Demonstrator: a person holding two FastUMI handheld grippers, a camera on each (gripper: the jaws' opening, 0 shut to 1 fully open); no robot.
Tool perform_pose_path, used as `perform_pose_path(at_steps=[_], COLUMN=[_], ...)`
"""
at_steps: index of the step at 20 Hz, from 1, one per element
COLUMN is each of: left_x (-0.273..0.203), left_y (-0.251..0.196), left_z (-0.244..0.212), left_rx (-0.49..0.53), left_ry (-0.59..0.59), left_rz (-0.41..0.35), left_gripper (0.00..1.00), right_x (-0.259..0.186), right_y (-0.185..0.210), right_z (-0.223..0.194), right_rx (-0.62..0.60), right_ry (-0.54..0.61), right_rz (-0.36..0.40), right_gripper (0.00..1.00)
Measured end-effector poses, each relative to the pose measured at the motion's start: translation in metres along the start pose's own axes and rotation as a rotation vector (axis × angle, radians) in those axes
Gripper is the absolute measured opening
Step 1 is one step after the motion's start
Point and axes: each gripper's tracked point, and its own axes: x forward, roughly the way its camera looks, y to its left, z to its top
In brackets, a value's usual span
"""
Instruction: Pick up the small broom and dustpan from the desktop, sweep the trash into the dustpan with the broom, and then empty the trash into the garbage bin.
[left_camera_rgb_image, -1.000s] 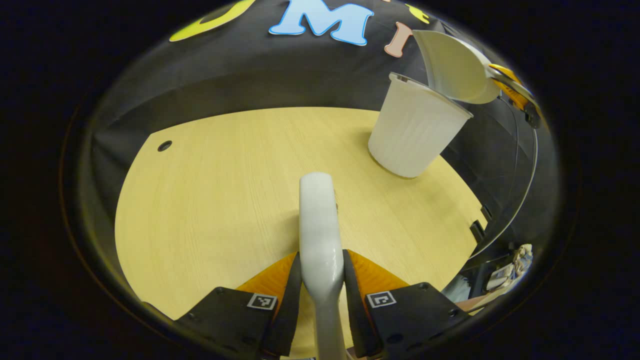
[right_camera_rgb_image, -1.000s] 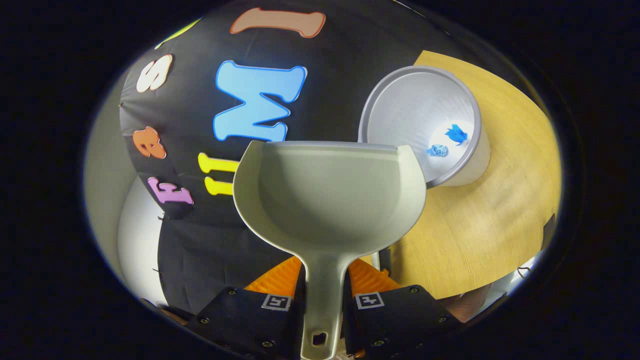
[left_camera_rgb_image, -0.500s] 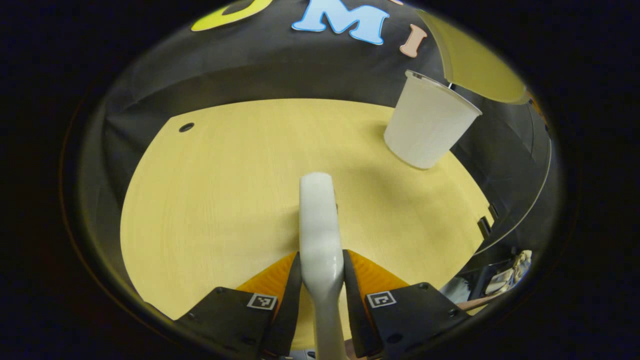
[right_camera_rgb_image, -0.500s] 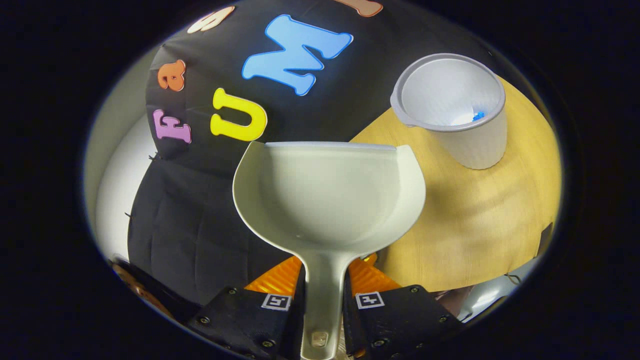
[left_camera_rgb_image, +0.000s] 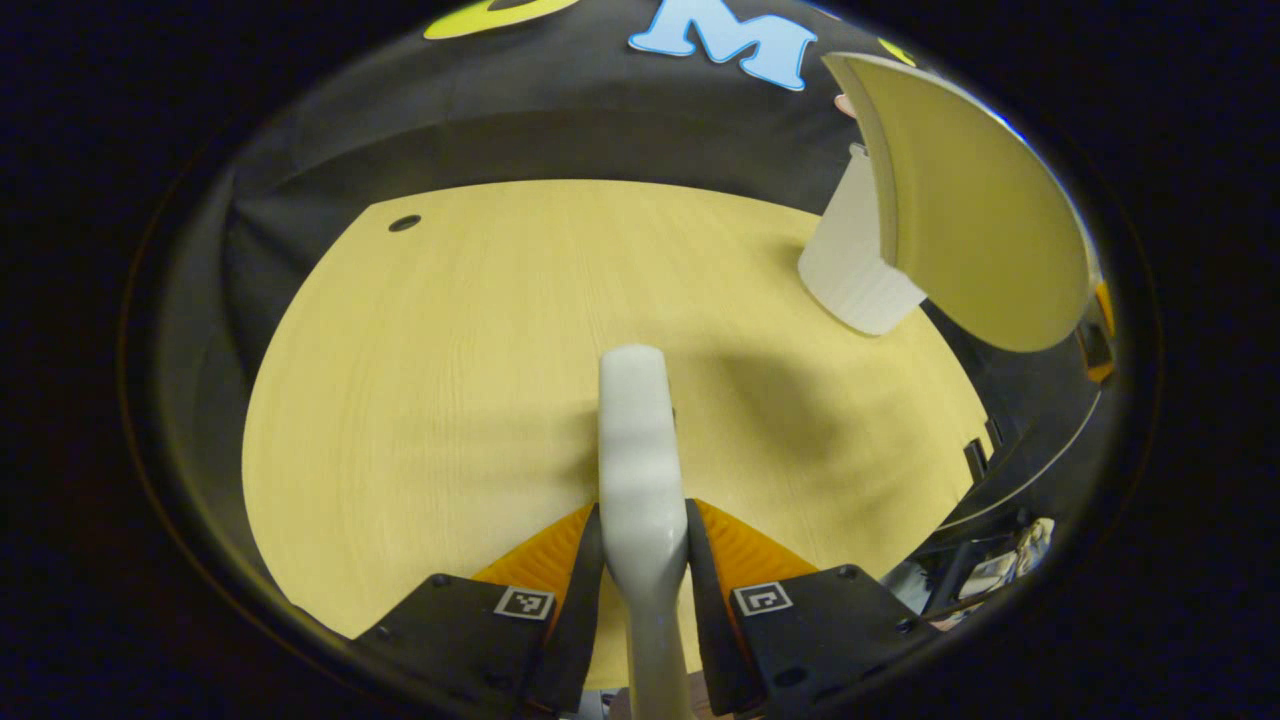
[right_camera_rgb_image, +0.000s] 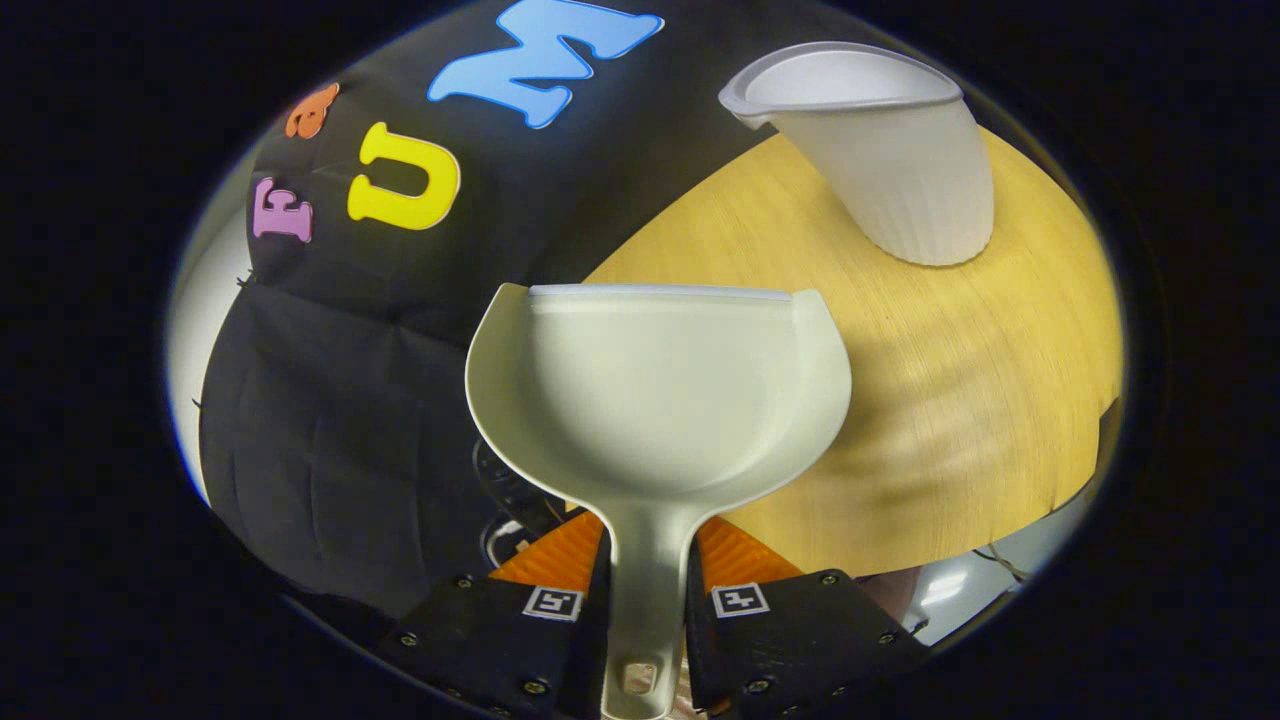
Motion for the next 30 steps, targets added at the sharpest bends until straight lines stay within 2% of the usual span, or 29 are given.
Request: perform_pose_path(at_steps=[5, 10, 13, 16, 18, 19, 23, 24, 25, 26, 30], left_x=[0.002, 0.008, 0.017, 0.029, 0.028, 0.023, 0.018, 0.015, 0.014, 0.011, 0.014], left_y=[0.001, 0.000, -0.001, -0.003, -0.002, -0.003, 0.002, 0.003, 0.006, 0.008, 0.007], left_z=[0.002, 0.005, 0.004, 0.002, 0.003, 0.005, 0.014, 0.017, 0.021, 0.025, 0.027], left_rx=[-0.030, -0.059, -0.068, -0.076, -0.069, -0.064, -0.052, -0.043, -0.032, -0.019, -0.005], left_ry=[-0.003, -0.014, -0.003, 0.029, 0.041, 0.039, 0.049, 0.046, 0.040, 0.037, 0.040], left_rz=[0.025, 0.058, 0.091, 0.112, 0.125, 0.131, 0.151, 0.160, 0.165, 0.174, 0.195], left_gripper=[0.48, 0.48, 0.54, 0.52, 0.52, 0.51, 0.51, 0.53, 0.53, 0.56, 0.54], right_x=[0.036, 0.059, 0.067, 0.074, 0.071, 0.070, 0.069, 0.068, 0.066, 0.065, 0.066], right_y=[-0.059, -0.105, -0.134, -0.155, -0.156, -0.157, -0.159, -0.160, -0.158, -0.157, -0.160], right_z=[-0.011, -0.006, -0.009, -0.018, -0.019, -0.019, -0.018, -0.018, -0.018, -0.017, -0.018], right_rx=[-0.104, -0.213, -0.267, -0.314, -0.339, -0.347, -0.348, -0.347, -0.343, -0.347, -0.356], right_ry=[-0.023, -0.066, -0.087, -0.079, -0.075, -0.076, -0.082, -0.077, -0.075, -0.077, -0.065], right_rz=[-0.193, -0.350, -0.448, -0.535, -0.572, -0.588, -0.618, -0.631, -0.642, -0.649, -0.644], right_gripper=[0.33, 0.33, 0.33, 0.33, 0.36, 0.32, 0.33, 0.28, 0.33, 0.33, 0.35])
